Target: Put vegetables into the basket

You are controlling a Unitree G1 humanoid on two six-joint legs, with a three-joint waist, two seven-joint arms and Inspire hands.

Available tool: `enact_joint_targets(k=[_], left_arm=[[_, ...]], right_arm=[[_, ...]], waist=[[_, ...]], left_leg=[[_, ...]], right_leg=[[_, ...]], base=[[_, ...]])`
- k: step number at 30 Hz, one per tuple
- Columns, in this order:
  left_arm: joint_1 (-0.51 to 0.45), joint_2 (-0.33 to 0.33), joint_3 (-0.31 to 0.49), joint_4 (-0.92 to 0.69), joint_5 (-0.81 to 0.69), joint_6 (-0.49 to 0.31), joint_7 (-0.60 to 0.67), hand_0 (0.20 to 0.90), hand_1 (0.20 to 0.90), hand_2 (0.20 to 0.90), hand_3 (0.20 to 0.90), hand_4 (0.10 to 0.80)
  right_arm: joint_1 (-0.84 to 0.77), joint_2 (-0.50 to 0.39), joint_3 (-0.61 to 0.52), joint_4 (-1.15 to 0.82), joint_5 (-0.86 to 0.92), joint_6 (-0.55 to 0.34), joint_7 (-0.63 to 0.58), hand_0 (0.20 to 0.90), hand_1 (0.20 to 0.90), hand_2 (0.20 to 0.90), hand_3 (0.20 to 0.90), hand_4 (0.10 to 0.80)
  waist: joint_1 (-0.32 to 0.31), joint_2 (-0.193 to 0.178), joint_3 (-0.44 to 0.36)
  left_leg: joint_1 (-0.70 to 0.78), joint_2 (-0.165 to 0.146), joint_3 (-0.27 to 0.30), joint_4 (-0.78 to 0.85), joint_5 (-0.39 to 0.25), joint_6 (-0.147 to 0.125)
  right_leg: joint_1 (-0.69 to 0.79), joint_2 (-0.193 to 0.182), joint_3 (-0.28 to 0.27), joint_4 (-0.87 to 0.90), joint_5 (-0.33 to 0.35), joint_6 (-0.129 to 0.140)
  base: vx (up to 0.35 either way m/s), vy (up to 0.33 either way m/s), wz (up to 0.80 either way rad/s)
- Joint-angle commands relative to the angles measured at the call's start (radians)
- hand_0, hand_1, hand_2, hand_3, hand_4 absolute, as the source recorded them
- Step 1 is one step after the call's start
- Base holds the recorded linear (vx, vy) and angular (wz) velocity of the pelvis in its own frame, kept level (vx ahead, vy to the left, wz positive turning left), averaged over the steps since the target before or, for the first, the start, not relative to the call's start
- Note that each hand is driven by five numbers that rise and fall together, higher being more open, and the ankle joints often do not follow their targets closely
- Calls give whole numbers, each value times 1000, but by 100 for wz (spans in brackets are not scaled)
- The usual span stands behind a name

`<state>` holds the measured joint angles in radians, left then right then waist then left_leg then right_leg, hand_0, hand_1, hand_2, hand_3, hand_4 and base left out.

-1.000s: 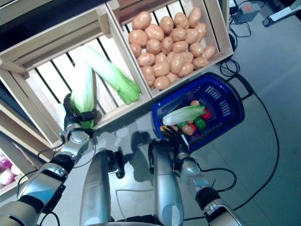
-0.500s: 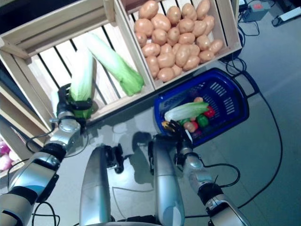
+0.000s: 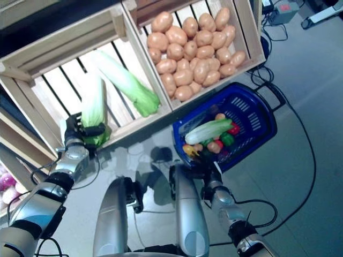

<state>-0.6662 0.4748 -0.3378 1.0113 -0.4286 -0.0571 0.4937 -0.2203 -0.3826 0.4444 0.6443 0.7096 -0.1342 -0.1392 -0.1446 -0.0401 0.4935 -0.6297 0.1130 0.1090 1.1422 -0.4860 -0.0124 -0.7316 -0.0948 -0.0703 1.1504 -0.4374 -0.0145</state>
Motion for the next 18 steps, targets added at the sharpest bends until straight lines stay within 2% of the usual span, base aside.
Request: enact_joint_targets(k=[1,4,6,7,12,14,18], left_arm=[[48,3,4,-18,24,-76,10,300,300,300,300,400],[103,1,20,-64,31,-112,9,300,300,300,300,400],[111,0,24,-71,32,-122,11,300,300,300,300,400],[145,-3,46,-103,38,-152,14,300,300,300,300,400],[212,-33,79,-157,71,-221,47,300,300,300,300,400],[283,-76,99,-237,101,-244,58,300,300,300,300,400],[384,-135,127,-341,112,-297,63,300,300,300,300,400]], right_arm=[[50,9,-15,-48,-44,-62,-6,900,900,900,900,800],[100,20,-34,-65,-56,-74,-11,900,900,900,900,800],[108,22,-37,-65,-57,-82,-14,900,900,900,900,800],[137,34,-55,-71,-60,-104,-15,900,900,900,900,800],[172,60,-72,-99,-56,-154,-6,900,900,900,900,800],[204,89,-85,-160,-12,-171,10,900,900,900,900,800],[241,122,-121,-212,-31,-216,19,900,900,900,900,800]], waist=[[0,9,-153],[7,15,-194],[9,16,-199],[15,20,-234],[26,25,-275],[36,31,-306],[52,40,-337]], left_leg=[[64,14,22,-162,101,32],[153,11,28,-279,136,27],[169,9,29,-301,143,26],[226,4,38,-414,204,30],[324,-15,40,-546,251,26],[408,-29,37,-661,292,19],[520,-56,36,-825,349,6]], right_leg=[[106,-62,11,-112,56,14],[185,-72,6,-195,91,29],[199,-74,5,-211,99,31],[255,-77,-8,-306,160,36],[364,-75,-25,-440,198,49],[461,-58,-40,-577,231,57],[601,-39,-72,-784,283,71]], base=[[99,-17,-7],[127,-16,-2],[78,-25,3],[70,-40,6],[110,-32,-5],[161,-22,5],[105,-13,7]])
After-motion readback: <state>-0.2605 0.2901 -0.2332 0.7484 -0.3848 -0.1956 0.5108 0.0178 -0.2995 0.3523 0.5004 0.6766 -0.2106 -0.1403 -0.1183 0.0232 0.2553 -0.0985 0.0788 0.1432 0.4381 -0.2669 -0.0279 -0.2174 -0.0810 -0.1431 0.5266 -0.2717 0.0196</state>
